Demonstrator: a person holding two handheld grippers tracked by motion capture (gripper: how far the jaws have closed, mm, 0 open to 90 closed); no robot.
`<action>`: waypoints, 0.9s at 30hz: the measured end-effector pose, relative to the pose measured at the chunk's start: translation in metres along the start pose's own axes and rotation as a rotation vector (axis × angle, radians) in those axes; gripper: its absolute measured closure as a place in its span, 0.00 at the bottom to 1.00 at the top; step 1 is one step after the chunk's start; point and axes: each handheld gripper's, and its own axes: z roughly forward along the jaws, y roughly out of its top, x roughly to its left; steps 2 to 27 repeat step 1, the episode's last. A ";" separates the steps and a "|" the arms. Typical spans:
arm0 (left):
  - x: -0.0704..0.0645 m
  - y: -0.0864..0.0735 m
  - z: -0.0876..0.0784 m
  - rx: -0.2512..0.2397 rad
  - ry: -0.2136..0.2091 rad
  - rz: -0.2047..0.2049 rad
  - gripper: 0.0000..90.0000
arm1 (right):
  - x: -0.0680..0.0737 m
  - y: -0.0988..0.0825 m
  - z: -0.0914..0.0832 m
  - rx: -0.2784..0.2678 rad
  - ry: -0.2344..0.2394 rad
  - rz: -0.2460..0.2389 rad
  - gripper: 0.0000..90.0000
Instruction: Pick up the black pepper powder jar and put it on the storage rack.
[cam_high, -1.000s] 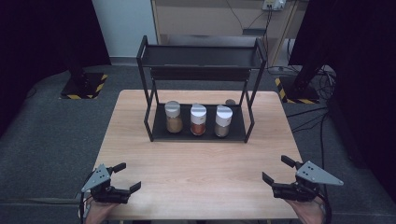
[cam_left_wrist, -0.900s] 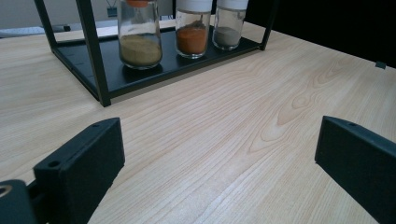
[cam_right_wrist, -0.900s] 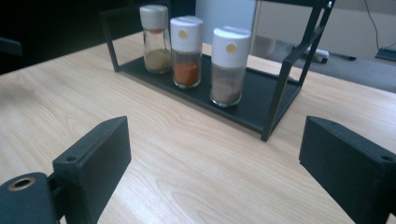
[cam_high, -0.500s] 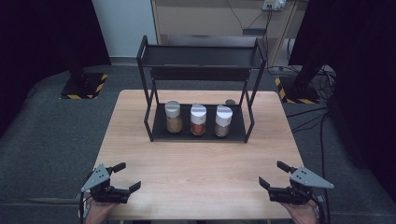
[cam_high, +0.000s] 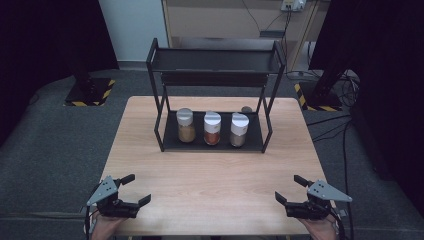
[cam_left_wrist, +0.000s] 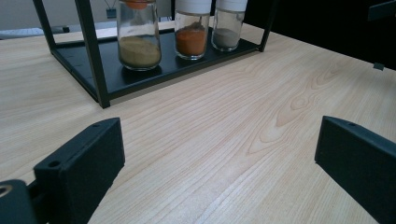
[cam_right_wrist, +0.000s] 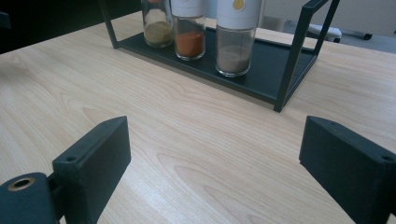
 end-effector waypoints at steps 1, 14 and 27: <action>0.000 0.000 0.000 0.000 0.000 0.000 0.01 | 0.000 0.000 0.000 0.000 0.000 -0.002 0.10; 0.000 0.000 0.000 0.000 0.000 0.000 0.01 | 0.000 0.000 0.000 0.000 0.000 -0.002 0.10; 0.000 0.000 0.000 0.000 0.000 0.000 0.01 | 0.000 0.000 0.000 0.000 0.000 -0.002 0.10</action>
